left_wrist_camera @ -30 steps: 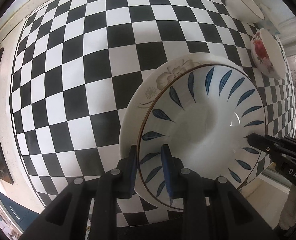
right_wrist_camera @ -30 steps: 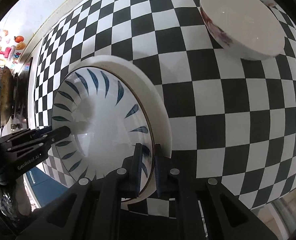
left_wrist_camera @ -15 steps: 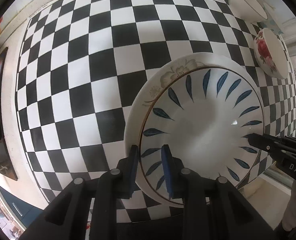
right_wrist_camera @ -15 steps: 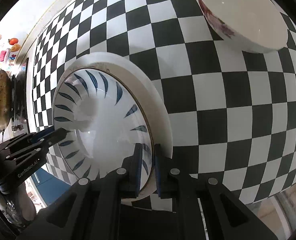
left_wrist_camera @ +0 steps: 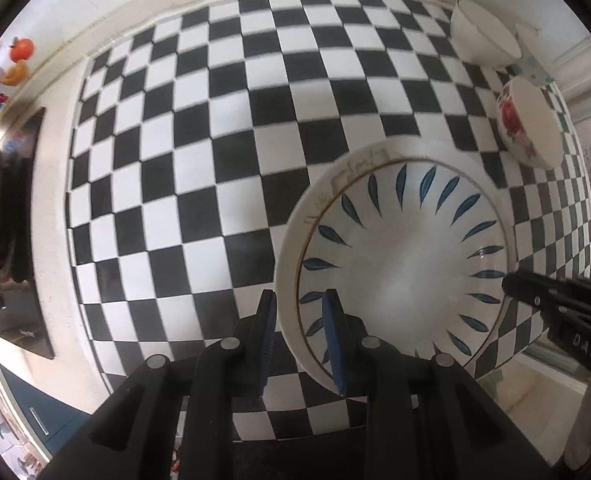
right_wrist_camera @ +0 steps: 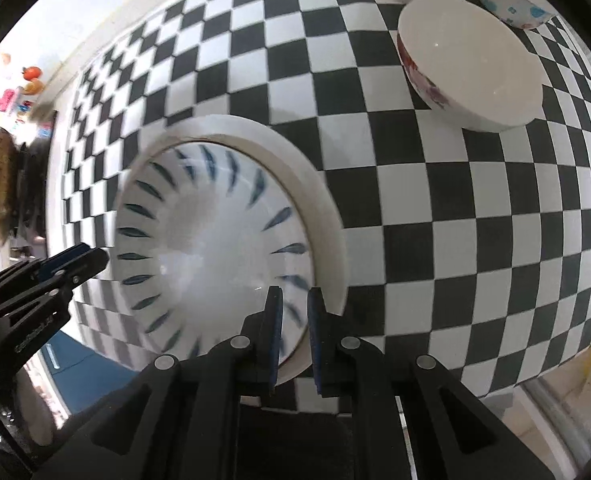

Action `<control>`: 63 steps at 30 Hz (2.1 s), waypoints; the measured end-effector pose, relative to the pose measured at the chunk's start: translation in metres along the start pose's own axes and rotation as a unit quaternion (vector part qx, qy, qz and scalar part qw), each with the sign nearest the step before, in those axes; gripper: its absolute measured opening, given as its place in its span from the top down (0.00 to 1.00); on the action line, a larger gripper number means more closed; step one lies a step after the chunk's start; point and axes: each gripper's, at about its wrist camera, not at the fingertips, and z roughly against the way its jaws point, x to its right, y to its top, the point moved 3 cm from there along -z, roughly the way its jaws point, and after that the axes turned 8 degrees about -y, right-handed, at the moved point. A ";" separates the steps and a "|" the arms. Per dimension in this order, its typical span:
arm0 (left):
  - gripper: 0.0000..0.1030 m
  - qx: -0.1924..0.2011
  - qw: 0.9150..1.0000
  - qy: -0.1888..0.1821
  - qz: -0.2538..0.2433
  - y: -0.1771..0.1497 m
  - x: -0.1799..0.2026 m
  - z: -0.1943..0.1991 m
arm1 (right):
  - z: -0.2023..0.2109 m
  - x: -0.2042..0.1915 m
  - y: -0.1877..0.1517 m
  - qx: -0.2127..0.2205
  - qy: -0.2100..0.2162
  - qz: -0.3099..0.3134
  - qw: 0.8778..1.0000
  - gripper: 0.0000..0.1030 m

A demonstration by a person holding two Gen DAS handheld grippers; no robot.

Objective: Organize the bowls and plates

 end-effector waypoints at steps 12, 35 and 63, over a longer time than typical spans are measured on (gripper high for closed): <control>0.58 0.067 0.997 0.007 -0.028 0.001 0.016 0.069 | 0.082 -0.020 -0.021 0.084 -0.032 -0.002 0.996 0.30; 0.18 0.084 0.996 -0.001 -0.011 -0.033 0.042 0.179 | 0.229 -0.015 -0.076 0.168 -0.062 -0.010 0.984 0.19; 0.18 0.126 0.991 -0.013 -0.036 -0.020 0.027 0.197 | 0.232 -0.019 -0.064 0.210 -0.050 -0.069 0.974 0.14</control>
